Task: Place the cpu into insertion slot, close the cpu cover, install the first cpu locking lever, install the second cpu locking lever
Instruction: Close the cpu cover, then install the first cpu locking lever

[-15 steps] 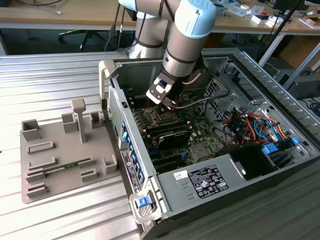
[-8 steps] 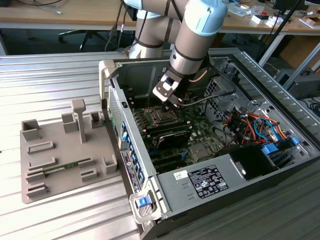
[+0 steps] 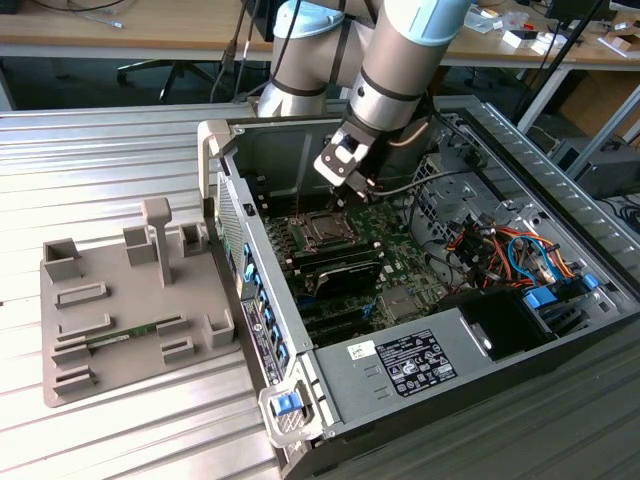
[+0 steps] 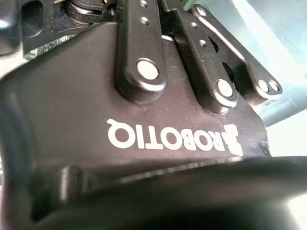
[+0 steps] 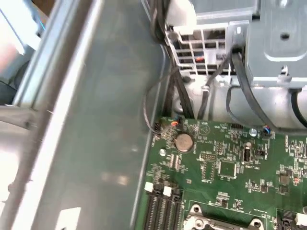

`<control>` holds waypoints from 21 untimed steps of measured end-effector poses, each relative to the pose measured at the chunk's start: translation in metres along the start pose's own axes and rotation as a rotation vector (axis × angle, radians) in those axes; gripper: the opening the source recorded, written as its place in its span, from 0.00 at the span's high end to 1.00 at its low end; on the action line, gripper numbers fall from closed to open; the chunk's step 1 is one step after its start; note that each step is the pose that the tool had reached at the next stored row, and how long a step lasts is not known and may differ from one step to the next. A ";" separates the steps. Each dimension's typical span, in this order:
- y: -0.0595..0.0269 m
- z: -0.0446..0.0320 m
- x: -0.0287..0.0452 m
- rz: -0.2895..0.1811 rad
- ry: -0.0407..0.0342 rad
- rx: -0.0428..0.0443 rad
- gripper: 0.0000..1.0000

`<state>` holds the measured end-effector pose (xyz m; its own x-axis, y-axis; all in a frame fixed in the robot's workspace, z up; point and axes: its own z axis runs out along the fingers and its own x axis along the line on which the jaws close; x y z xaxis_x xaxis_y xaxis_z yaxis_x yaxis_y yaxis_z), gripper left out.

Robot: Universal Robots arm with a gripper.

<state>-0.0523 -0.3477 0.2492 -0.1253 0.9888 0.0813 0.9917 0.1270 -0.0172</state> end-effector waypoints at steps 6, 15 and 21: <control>0.0003 -0.0077 0.0006 0.000 0.0006 0.0026 0.89; 0.0003 -0.0079 0.0006 0.000 0.0006 0.0039 0.89; 0.0003 -0.0078 0.0006 -0.014 0.0003 0.0050 0.89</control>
<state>-0.0519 -0.3476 0.2571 -0.1394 0.9868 0.0818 0.9897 0.1416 -0.0211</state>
